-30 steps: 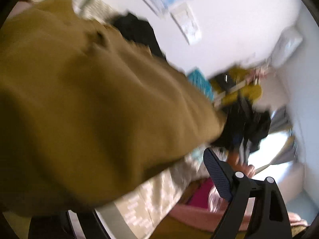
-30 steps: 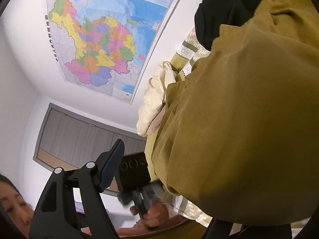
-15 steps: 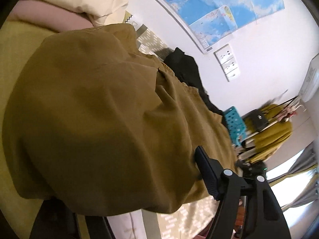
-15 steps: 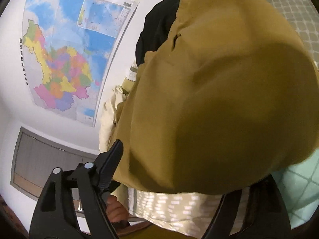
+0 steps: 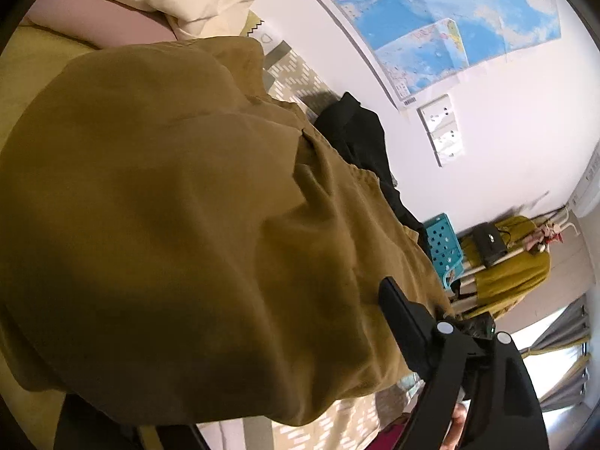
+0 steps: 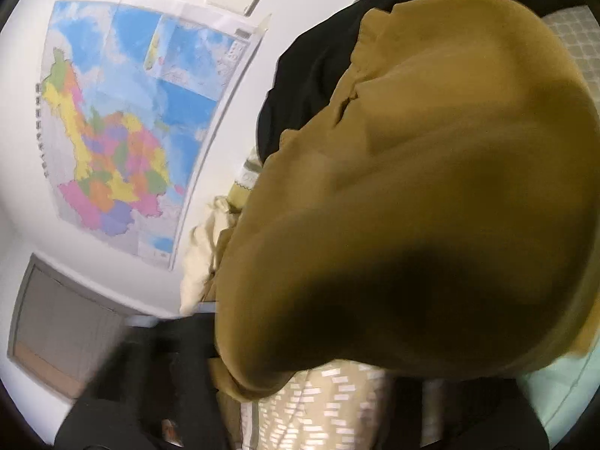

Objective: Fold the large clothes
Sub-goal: 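Lift the olive jacket bundle with both grippers and carry it toward the cream stack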

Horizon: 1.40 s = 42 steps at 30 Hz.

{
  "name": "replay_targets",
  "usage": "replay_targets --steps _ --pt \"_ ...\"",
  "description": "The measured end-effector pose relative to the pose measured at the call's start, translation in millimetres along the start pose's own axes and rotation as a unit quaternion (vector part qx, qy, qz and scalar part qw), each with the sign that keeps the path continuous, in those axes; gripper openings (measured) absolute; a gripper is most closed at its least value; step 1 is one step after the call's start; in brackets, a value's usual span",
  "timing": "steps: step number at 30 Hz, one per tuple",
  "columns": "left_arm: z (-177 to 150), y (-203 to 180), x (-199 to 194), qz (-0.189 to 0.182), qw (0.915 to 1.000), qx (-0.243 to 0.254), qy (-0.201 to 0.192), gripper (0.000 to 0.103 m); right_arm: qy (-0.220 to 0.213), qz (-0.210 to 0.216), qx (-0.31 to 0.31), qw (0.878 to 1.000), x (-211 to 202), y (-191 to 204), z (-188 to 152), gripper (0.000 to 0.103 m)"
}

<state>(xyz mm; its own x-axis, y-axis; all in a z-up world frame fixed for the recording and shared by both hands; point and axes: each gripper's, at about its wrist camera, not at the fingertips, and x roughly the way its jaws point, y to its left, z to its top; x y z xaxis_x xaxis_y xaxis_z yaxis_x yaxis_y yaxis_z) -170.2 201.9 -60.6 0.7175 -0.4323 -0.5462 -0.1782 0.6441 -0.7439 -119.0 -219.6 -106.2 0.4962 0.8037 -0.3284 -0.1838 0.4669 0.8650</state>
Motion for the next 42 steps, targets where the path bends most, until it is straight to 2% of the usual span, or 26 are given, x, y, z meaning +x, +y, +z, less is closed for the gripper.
replay_targets --steps 1,2,4,7,12,17,23,30,33,36,38,40,41,42 --pt "1.8 -1.1 1.5 0.012 0.9999 0.003 0.000 0.056 0.004 0.004 0.001 1.000 -1.2 -1.4 1.1 0.028" --pt "4.1 -2.0 2.4 0.021 0.9998 0.006 0.003 0.047 0.004 0.006 -0.008 1.000 -3.6 1.8 1.8 0.025" --pt "6.1 -3.0 -4.0 0.016 0.9999 0.002 -0.004 0.037 -0.003 0.008 -0.053 0.999 -11.4 21.4 0.9 0.023" --pt "9.6 -22.7 -19.1 0.016 0.9988 0.044 -0.016 0.029 -0.008 0.012 -0.101 0.995 -22.0 49.3 3.1 0.021" --pt "27.5 -57.1 -45.6 -0.007 0.9947 0.099 -0.028 0.028 -0.024 0.033 -0.170 0.985 -41.9 104.3 15.1 0.020" --pt "63.9 -88.9 -70.2 -0.028 0.9895 0.135 -0.043 0.028 -0.039 0.055 -0.228 0.971 -49.6 161.9 33.5 0.020" --pt "113.5 -131.1 -109.9 -0.022 0.9785 0.186 -0.086 0.028 -0.070 0.102 -0.291 0.949 -39.5 241.1 61.0 0.020" --pt "192.5 -152.5 -175.8 0.012 0.9591 0.222 -0.175 0.028 -0.071 0.171 -0.323 0.928 23.5 319.0 93.2 0.020" --pt "231.3 -156.2 -203.2 0.039 0.9464 0.239 -0.214 0.028 -0.069 0.202 -0.336 0.917 63.5 357.1 106.4 0.020" --pt "274.4 -147.5 -234.6 0.076 0.9283 0.250 -0.264 0.028 -0.061 0.242 -0.341 0.906 116.9 396.7 114.1 0.020" --pt "294.2 -131.2 -256.5 0.085 0.9219 0.238 -0.294 0.028 -0.049 0.266 -0.343 0.899 154.8 415.6 111.1 0.020" --pt "304.9 -104.3 -277.3 0.108 0.9024 0.243 -0.339 0.028 -0.031 0.278 -0.352 0.893 199.4 427.0 96.7 0.020" --pt "304.9 -83.2 -283.7 0.124 0.8924 0.242 -0.360 0.030 -0.004 0.284 -0.352 0.892 225.0 426.7 85.2 0.020" --pt "305.0 -62.0 -287.4 0.140 0.8868 0.239 -0.370 0.031 0.018 0.281 -0.355 0.891 243.7 423.9 74.4 0.020"
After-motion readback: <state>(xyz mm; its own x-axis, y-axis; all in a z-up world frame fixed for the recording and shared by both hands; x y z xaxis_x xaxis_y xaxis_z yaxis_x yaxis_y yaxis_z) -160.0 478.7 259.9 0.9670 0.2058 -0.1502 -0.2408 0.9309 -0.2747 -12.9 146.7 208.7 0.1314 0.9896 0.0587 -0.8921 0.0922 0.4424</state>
